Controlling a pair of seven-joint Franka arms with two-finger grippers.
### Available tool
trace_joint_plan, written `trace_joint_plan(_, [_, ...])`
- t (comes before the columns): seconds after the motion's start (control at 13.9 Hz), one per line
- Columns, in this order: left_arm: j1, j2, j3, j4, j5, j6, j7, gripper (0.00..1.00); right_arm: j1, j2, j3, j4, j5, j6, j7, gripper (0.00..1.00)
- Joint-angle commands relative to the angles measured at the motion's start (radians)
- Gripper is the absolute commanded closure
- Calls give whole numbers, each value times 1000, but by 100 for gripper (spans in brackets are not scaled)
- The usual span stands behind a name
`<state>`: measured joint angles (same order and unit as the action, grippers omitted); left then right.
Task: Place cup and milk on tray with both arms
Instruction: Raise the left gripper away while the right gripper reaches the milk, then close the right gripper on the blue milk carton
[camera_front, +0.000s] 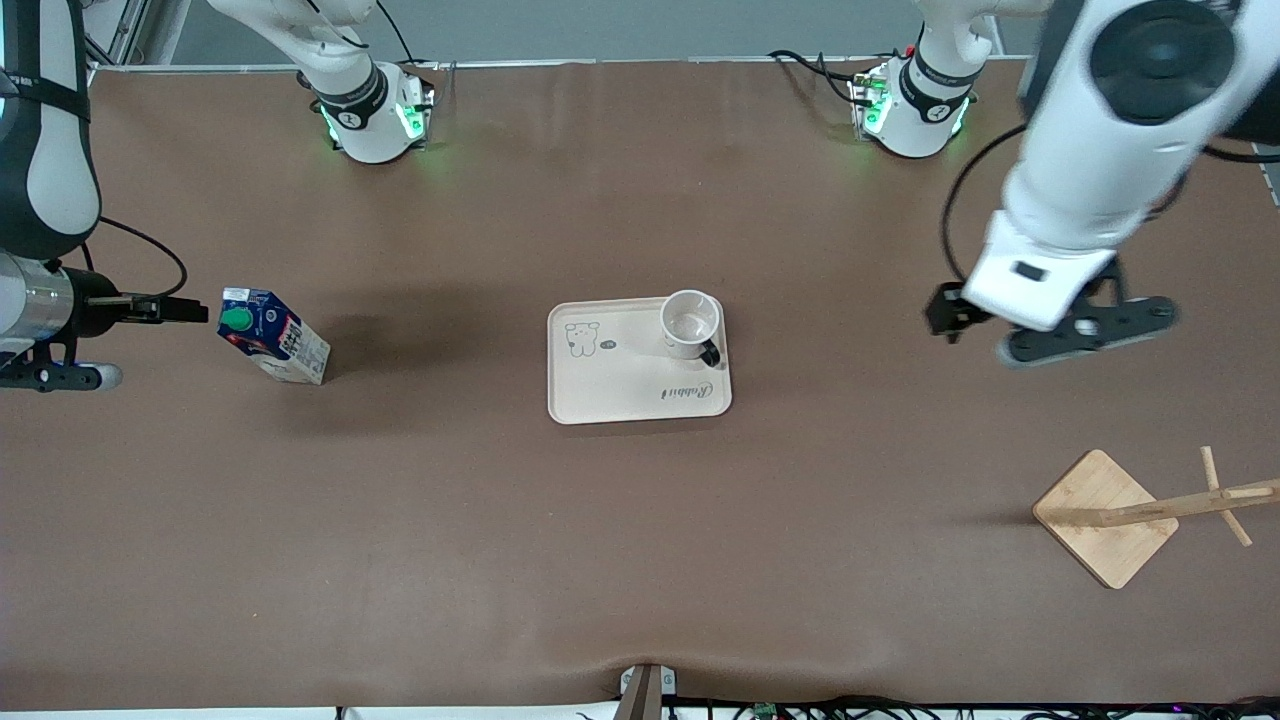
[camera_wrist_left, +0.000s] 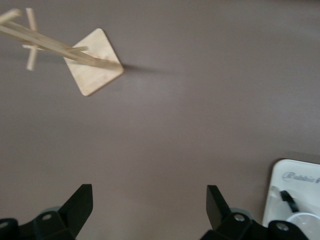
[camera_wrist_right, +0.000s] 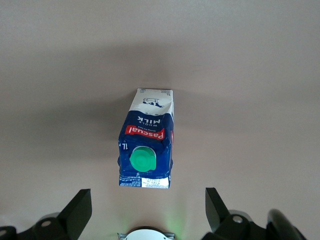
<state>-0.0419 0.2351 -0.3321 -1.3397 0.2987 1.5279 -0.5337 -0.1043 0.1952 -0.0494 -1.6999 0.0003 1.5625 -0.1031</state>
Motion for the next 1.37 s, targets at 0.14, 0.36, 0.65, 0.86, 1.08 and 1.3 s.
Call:
trace_joint_plan(0.14, [68,-129,55,-90,-90,5,166,0,-14,-37,11,-144,-13,132,10,0])
trace_joint_plan(0.36, [30,-238,203,-194,-194,31,280,0,-15,-33,11,-182,-13,177,10,0])
trace_joint_plan(0.65, [33,-300,239,-254,-201,46,353,0,-11,-36,13,-267,-6,251,11,0])
trace_joint_plan(0.86, [40,-287,239,-246,-202,41,359,0,-5,-36,13,-277,-5,251,48,0])
trace_joint_plan(1.08, [42,-287,239,-245,-204,44,365,0,-5,-36,14,-287,-3,251,49,0])
trace_joint_plan(1.3, [40,-287,239,-248,-208,44,362,0,-5,-34,14,-308,4,263,49,0])
